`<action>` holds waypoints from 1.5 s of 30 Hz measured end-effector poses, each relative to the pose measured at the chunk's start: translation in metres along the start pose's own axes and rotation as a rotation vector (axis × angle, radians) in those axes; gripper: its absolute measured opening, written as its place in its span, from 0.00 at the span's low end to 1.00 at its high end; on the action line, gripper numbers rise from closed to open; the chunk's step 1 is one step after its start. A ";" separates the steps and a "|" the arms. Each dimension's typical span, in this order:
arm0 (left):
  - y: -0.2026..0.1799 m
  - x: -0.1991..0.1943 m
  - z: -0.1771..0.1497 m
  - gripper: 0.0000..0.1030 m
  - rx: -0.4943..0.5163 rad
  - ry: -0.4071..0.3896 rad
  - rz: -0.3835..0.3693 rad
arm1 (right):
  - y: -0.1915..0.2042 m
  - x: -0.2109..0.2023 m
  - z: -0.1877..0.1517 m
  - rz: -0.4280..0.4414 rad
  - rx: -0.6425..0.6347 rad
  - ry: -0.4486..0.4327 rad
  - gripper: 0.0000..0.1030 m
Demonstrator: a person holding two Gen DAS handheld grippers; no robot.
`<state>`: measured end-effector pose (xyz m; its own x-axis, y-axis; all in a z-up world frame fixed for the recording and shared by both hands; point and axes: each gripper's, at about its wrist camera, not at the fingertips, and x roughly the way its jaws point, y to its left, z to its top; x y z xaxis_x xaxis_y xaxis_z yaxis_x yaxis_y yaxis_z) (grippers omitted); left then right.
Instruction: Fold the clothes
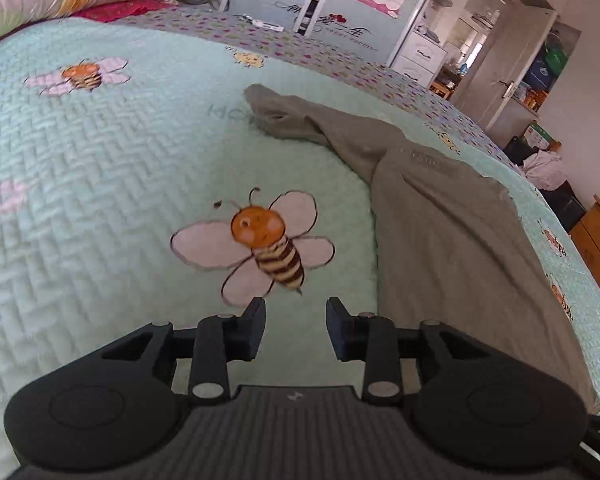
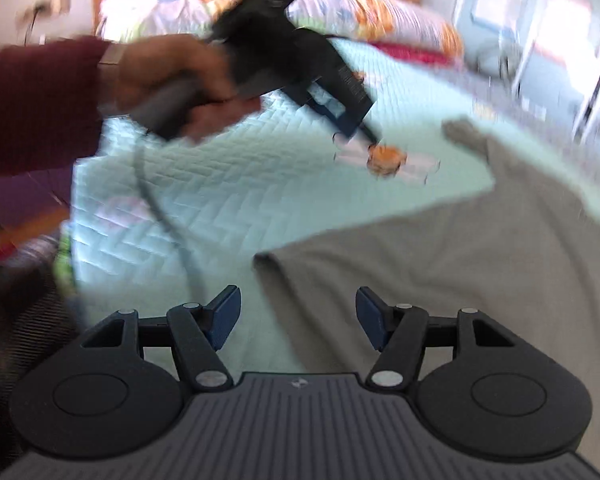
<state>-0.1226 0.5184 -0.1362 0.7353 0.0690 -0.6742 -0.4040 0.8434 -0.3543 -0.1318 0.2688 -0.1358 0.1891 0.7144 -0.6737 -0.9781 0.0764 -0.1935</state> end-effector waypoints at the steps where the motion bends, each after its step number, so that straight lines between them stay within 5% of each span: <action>1: 0.003 -0.004 -0.006 0.37 -0.026 0.006 0.010 | 0.003 0.005 0.004 -0.024 -0.049 -0.001 0.55; 5: 0.019 -0.006 -0.013 0.41 -0.136 0.023 0.035 | 0.013 0.021 0.010 -0.092 -0.204 0.032 0.40; 14: 0.029 -0.008 -0.032 0.48 -0.291 -0.028 0.004 | 0.029 0.031 0.012 -0.141 -0.276 0.039 0.41; 32: 0.037 -0.008 -0.045 0.50 -0.318 -0.056 -0.025 | 0.031 0.035 0.013 -0.306 -0.254 -0.012 0.41; 45: 0.035 -0.006 -0.046 0.58 -0.299 -0.064 -0.031 | 0.035 0.058 0.009 -0.282 -0.288 0.011 0.36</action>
<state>-0.1657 0.5228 -0.1743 0.7790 0.0870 -0.6210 -0.5159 0.6520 -0.5557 -0.1559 0.3190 -0.1755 0.4489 0.6857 -0.5730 -0.8237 0.0690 -0.5628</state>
